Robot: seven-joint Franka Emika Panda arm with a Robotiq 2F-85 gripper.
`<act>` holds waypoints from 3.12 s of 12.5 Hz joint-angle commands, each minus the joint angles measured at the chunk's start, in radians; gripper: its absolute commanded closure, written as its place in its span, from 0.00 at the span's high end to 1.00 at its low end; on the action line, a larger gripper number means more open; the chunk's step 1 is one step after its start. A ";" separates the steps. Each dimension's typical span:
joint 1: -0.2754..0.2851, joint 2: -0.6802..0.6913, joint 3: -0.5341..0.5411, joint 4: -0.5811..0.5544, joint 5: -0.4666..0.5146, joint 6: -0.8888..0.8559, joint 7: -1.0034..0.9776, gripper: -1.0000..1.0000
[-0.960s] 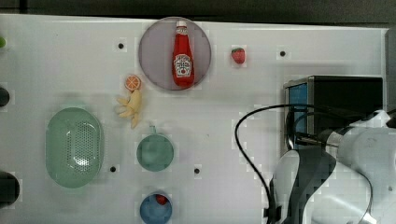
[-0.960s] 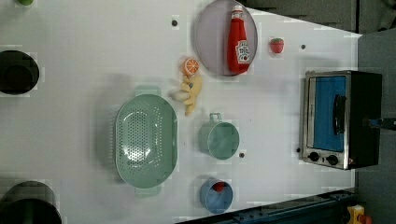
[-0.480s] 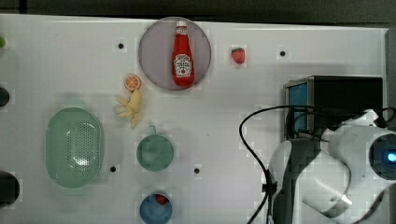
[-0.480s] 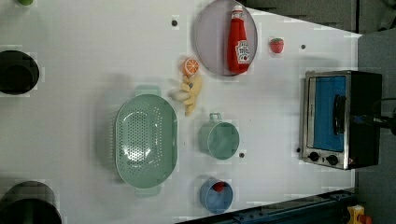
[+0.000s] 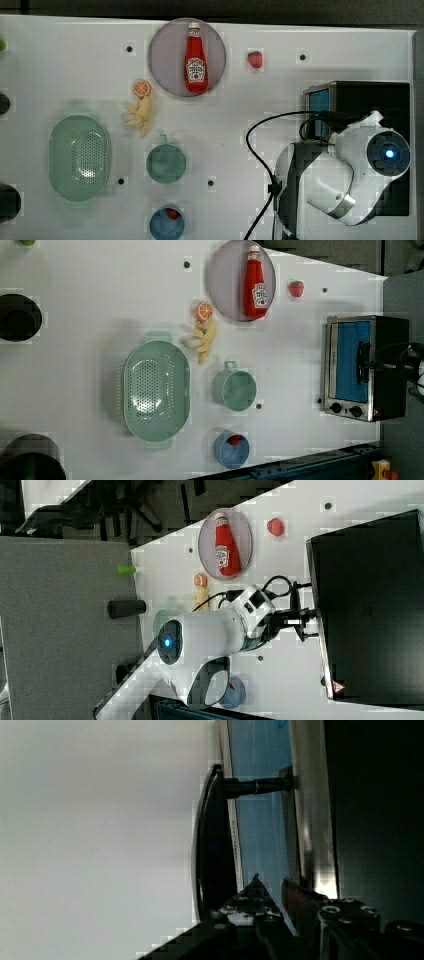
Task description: Flap open oven.
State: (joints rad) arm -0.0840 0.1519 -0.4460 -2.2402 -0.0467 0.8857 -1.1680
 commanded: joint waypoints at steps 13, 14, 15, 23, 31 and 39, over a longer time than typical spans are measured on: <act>0.151 0.021 0.110 -0.093 -0.476 0.015 0.527 0.17; 0.159 0.037 0.126 -0.093 -0.515 0.013 0.587 0.17; 0.167 0.055 0.141 -0.094 -0.544 0.011 0.650 0.17; 0.280 0.267 0.196 -0.053 -0.819 -0.022 1.117 0.17; 0.319 0.316 0.202 0.043 -0.779 0.016 1.174 0.17; 0.312 -0.136 0.196 0.086 -0.121 -0.251 1.175 0.17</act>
State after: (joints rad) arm 0.2430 0.0304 -0.2311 -2.1680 -0.1660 0.6807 -0.0369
